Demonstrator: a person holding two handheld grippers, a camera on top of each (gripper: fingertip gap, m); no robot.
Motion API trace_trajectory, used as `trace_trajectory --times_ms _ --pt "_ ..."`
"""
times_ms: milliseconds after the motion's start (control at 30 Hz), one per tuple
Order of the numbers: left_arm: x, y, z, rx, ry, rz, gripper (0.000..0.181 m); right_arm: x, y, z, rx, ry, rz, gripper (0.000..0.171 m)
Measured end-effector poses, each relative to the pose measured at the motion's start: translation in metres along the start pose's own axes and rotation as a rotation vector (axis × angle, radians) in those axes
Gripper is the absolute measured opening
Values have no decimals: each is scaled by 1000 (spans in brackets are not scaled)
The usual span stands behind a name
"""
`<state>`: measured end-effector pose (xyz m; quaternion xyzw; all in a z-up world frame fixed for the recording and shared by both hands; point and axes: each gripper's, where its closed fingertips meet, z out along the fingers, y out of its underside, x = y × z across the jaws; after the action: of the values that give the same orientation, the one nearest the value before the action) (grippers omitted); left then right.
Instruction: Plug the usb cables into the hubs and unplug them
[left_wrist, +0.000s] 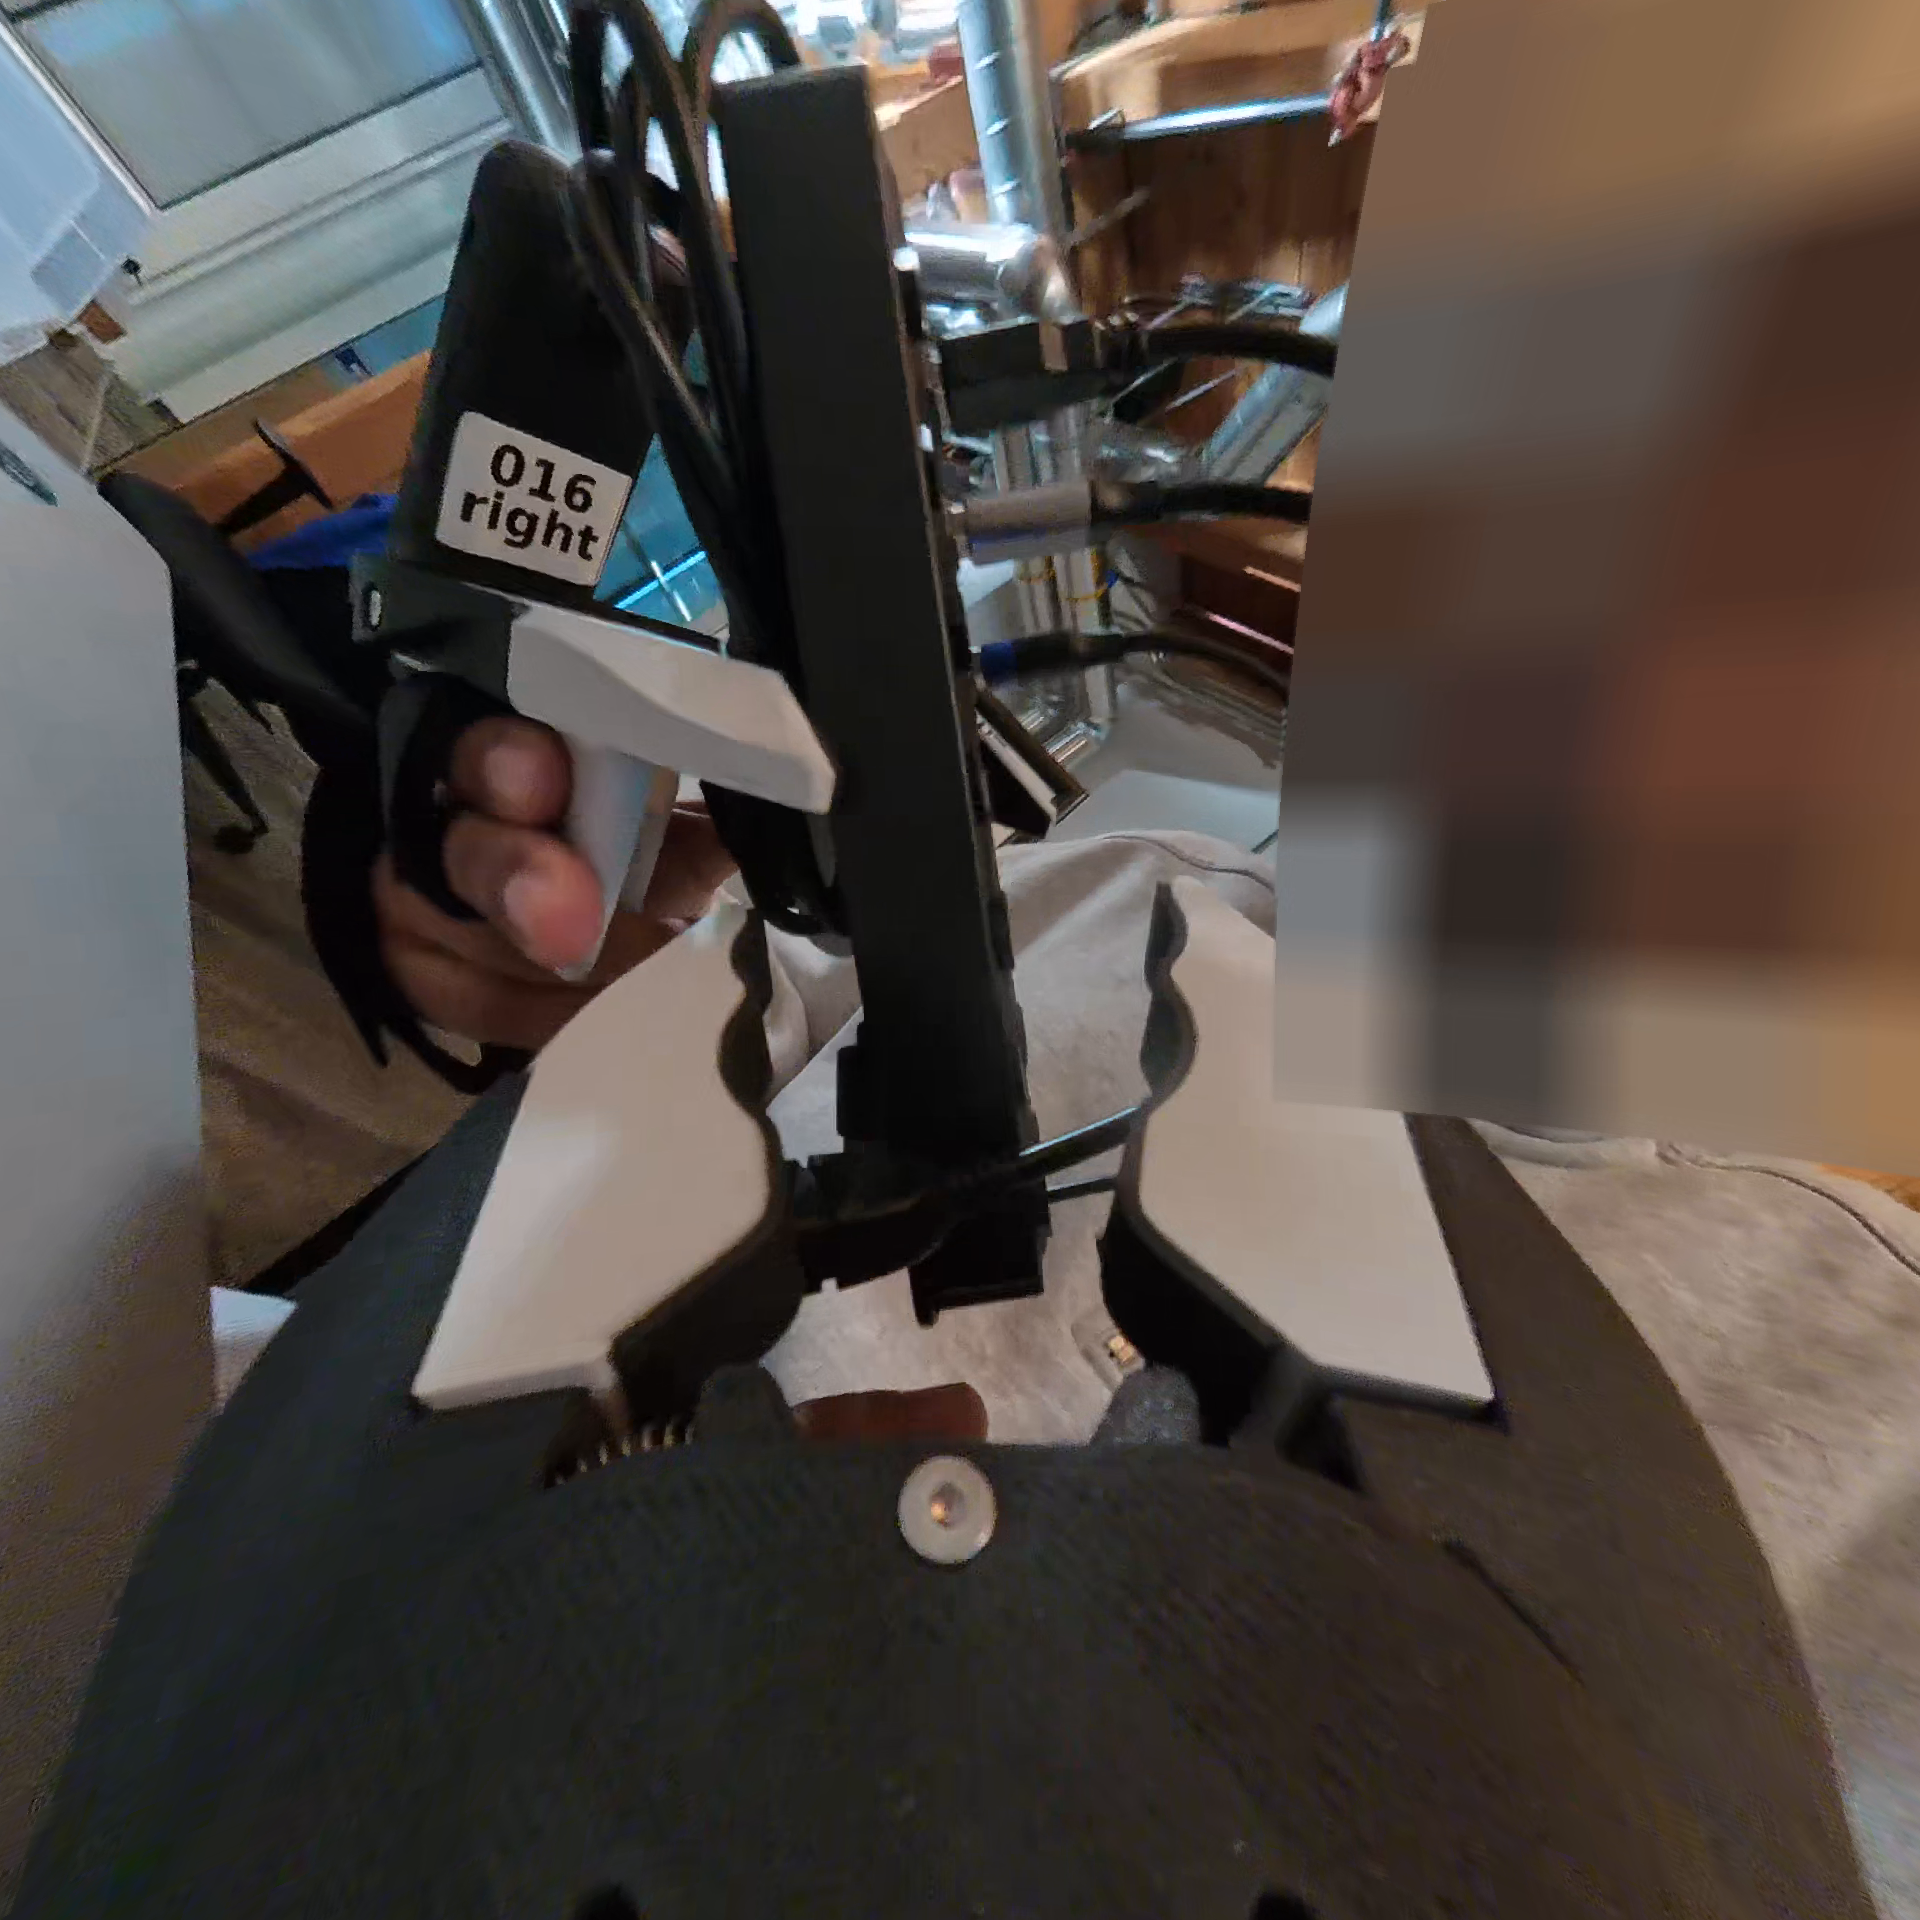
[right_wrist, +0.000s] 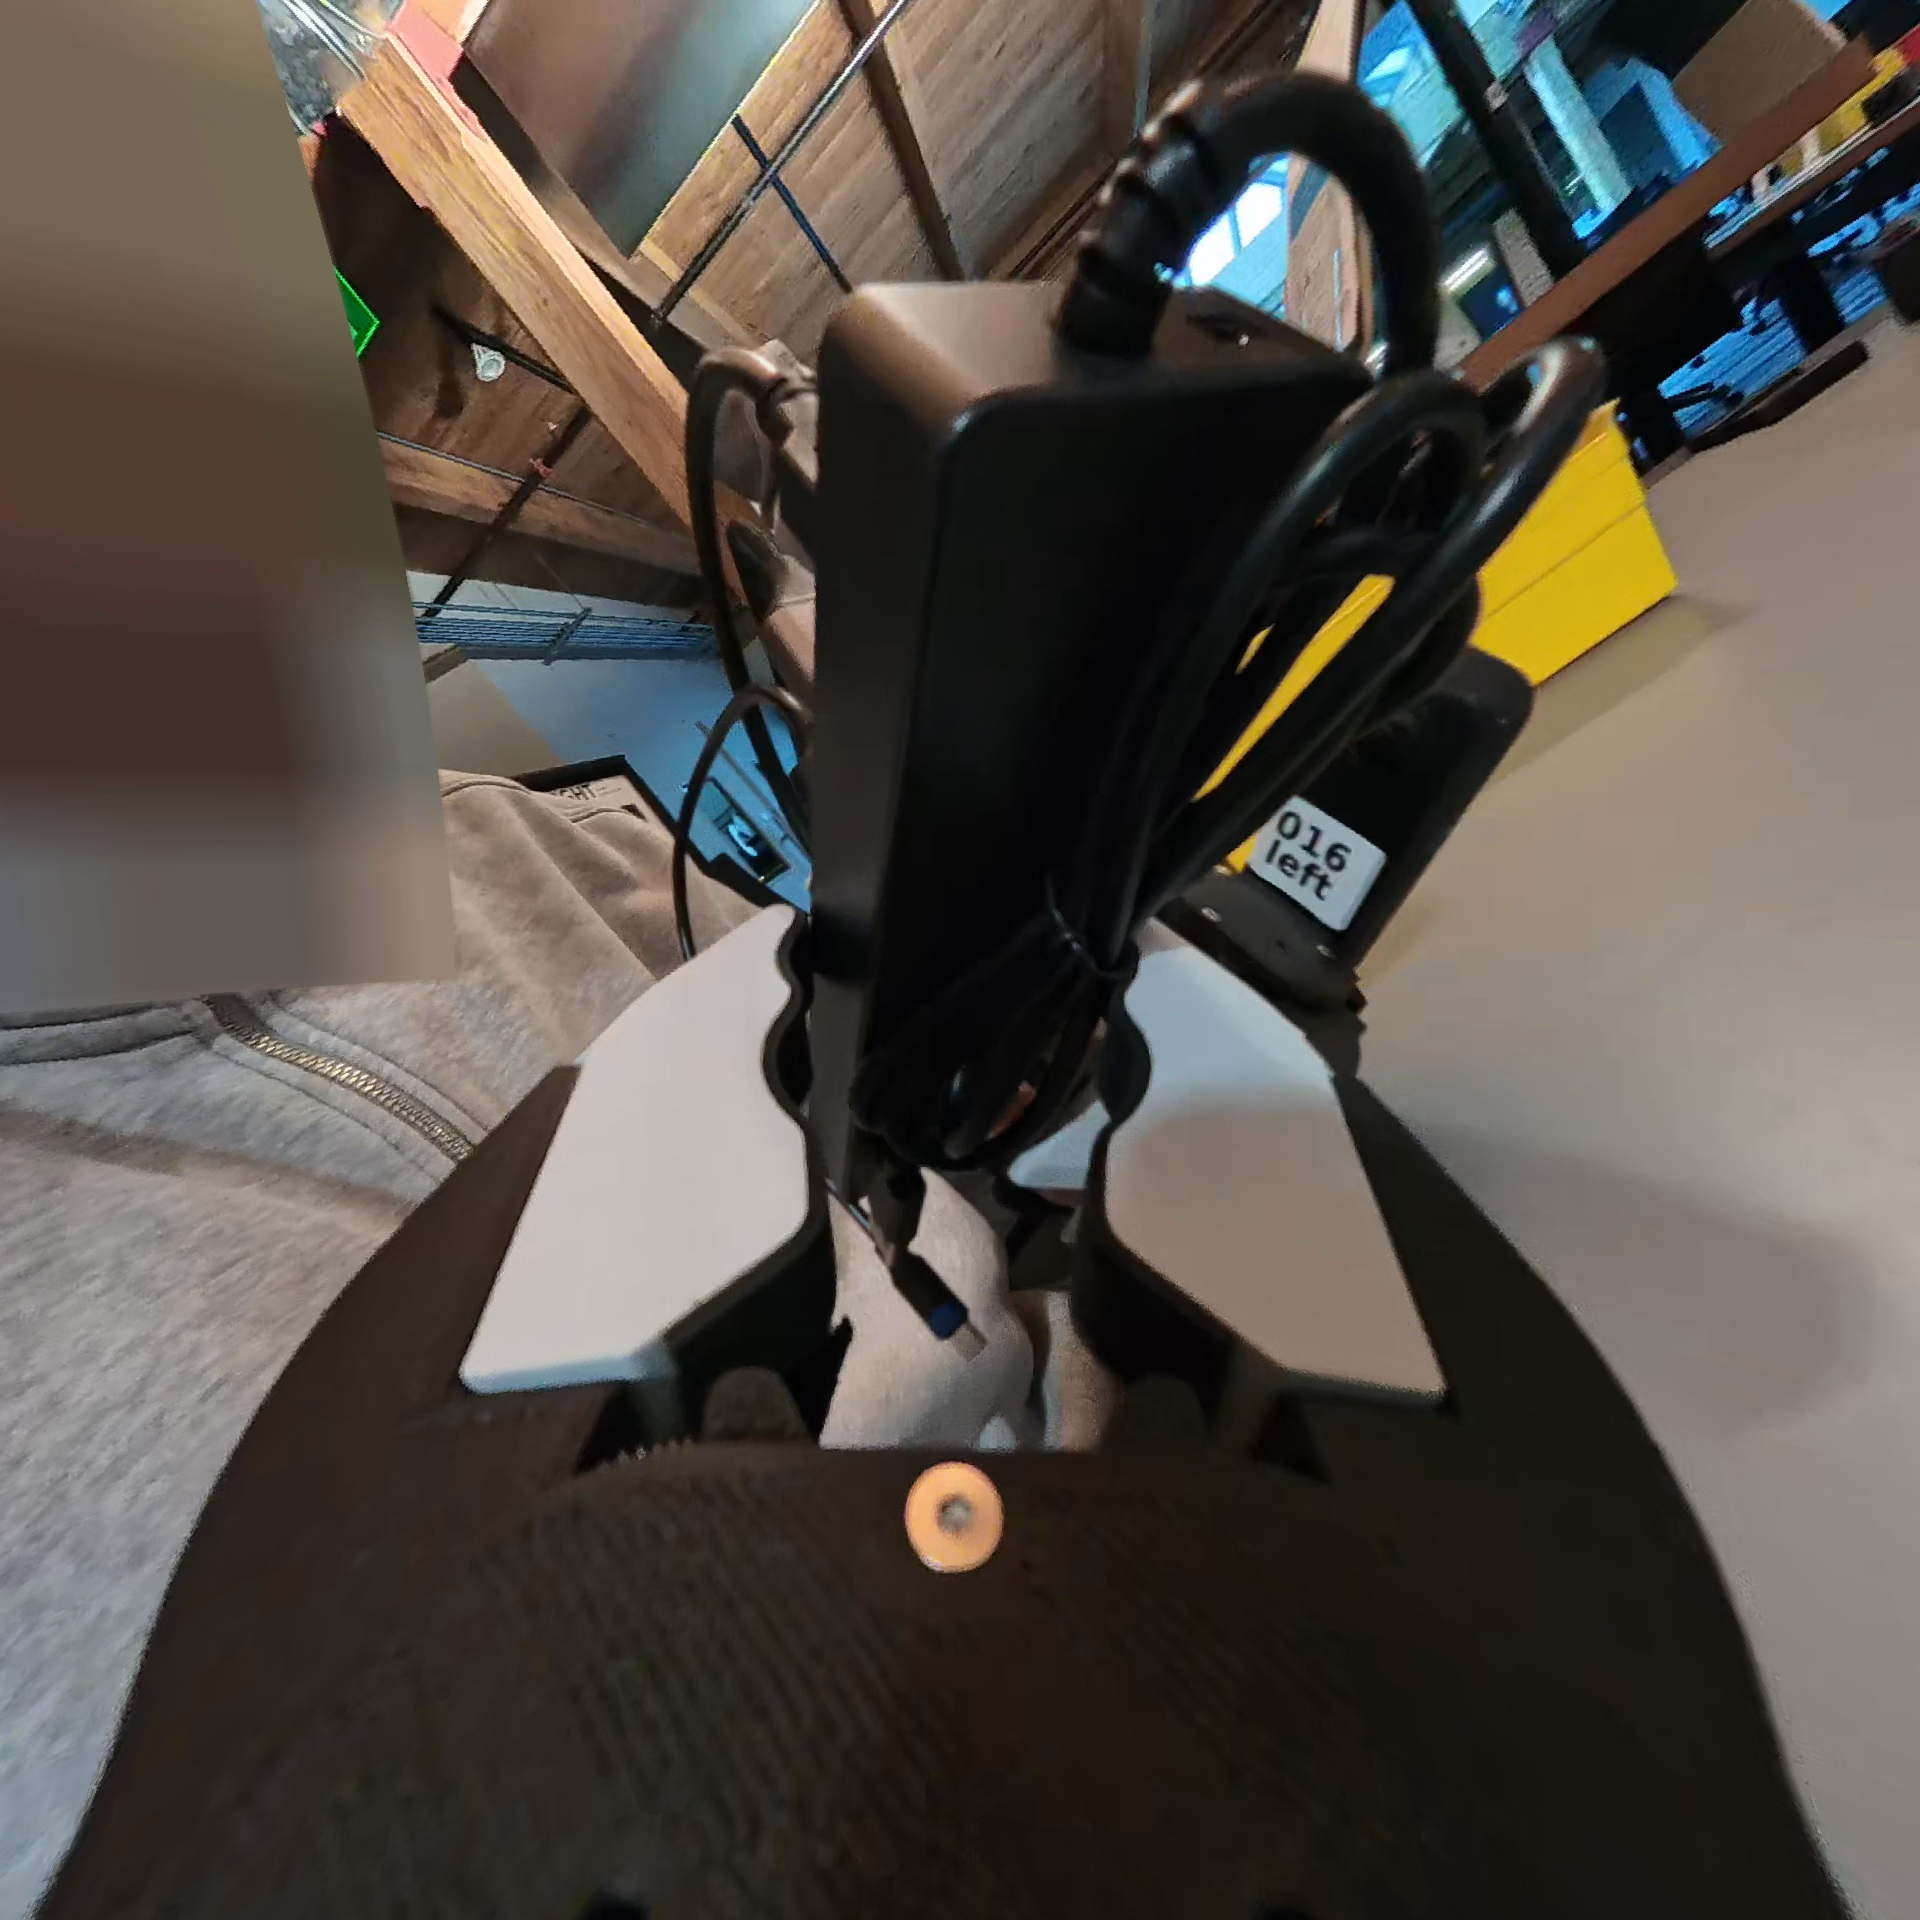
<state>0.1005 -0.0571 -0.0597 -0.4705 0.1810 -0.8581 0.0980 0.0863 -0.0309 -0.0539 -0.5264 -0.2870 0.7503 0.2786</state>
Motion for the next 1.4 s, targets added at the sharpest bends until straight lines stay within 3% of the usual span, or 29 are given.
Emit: trace_trajectory --times_ms 200,300,500,600,700,800,867,1000,1167,1400 --pt "-5 4 0 1 -8 -4 32 -3 8 7 -33 -9 -4 54" --pt "-9 -3 -3 30 -81 77 30 9 0 4 15 67 13 57" --pt "-29 -39 -41 234 -320 172 29 56 -24 -34 139 436 -73 53" --pt "-44 -49 -65 271 -492 180 30 60 -36 -50 133 602 -253 46" --pt "-56 -48 -79 269 -588 162 31 54 -33 -45 13 692 -511 33" --pt "-57 -43 -73 251 -556 128 31 52 -14 -30 -147 696 -723 14" --pt "-59 -38 -68 217 -552 127 30 52 -6 -24 -207 696 -805 11" --pt "-66 -24 -59 96 -620 192 30 49 -9 -23 -219 732 -933 12" --pt "-76 -12 -55 -39 -732 306 31 45 -4 -18 -226 685 -943 20" --pt "-76 -2 -46 -113 -715 342 31 48 7 -15 -338 710 -1056 13"
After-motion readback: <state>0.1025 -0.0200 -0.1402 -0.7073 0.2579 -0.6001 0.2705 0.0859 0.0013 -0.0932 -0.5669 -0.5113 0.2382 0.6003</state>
